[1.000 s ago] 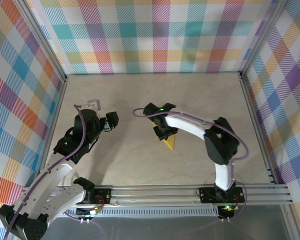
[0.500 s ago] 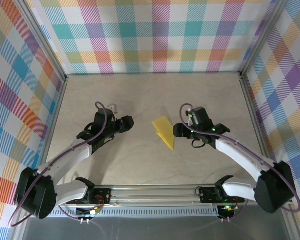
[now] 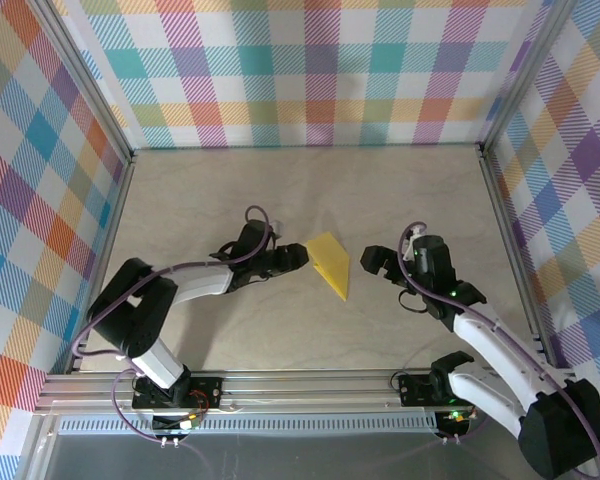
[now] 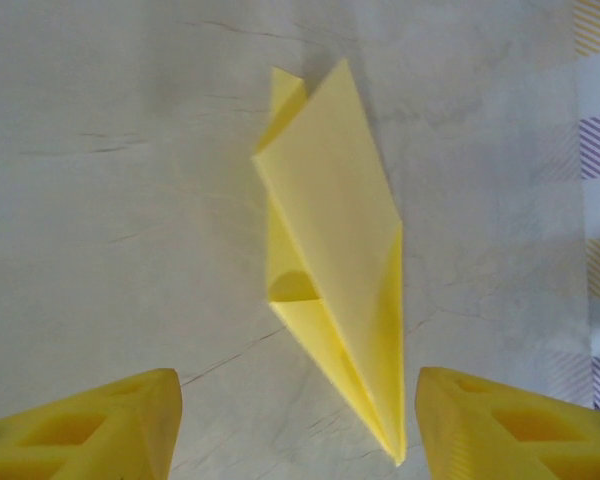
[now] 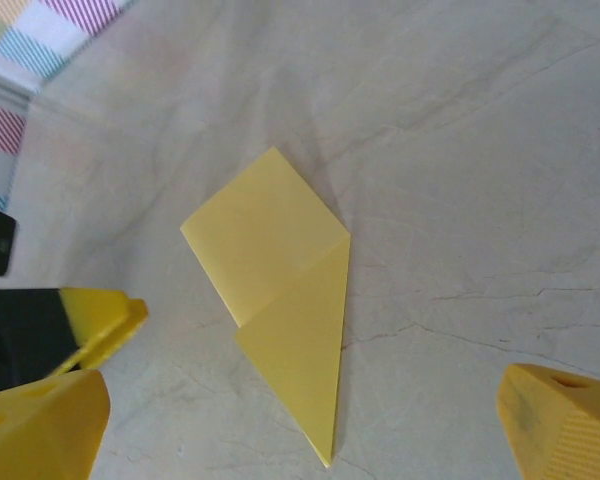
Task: Fold a paper plane with a square sheet of paper (fold left side to right side)
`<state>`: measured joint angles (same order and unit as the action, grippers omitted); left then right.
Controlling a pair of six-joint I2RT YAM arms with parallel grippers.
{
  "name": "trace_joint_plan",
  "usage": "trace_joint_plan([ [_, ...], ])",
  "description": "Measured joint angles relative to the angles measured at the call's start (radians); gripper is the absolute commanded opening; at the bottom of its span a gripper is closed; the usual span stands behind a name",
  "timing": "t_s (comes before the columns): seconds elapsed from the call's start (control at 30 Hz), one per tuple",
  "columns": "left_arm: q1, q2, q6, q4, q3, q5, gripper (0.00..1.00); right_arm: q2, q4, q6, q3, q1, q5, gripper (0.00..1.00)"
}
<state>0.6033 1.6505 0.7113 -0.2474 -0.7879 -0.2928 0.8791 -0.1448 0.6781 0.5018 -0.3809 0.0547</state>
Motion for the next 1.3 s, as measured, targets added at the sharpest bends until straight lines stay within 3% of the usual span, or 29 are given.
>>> trace_joint_plan([
  [0.23,0.029,0.15,0.034,-0.078,-0.089,-0.024,0.58,-0.09,0.055,0.071,-0.077,0.008,0.0,0.99],
  [0.43,0.039,0.243,0.053,-0.105,-0.15,-0.045,0.49,-0.102,0.055,0.075,-0.077,0.008,0.003,0.99],
  [0.67,0.039,0.273,0.061,-0.126,-0.18,-0.063,0.2,-0.101,0.054,0.074,-0.077,0.008,0.01,0.99],
  [0.87,0.037,0.271,0.03,-0.116,-0.18,-0.066,0.03,-0.049,0.054,0.049,-0.074,0.008,0.052,0.98],
  [1.1,-0.019,0.116,-0.025,-0.071,-0.109,-0.105,0.0,0.125,0.082,-0.007,-0.008,0.008,0.216,0.98],
  [1.3,-0.13,-0.085,-0.118,-0.056,-0.03,-0.235,0.0,0.306,0.189,-0.034,0.059,0.008,0.417,0.98],
])
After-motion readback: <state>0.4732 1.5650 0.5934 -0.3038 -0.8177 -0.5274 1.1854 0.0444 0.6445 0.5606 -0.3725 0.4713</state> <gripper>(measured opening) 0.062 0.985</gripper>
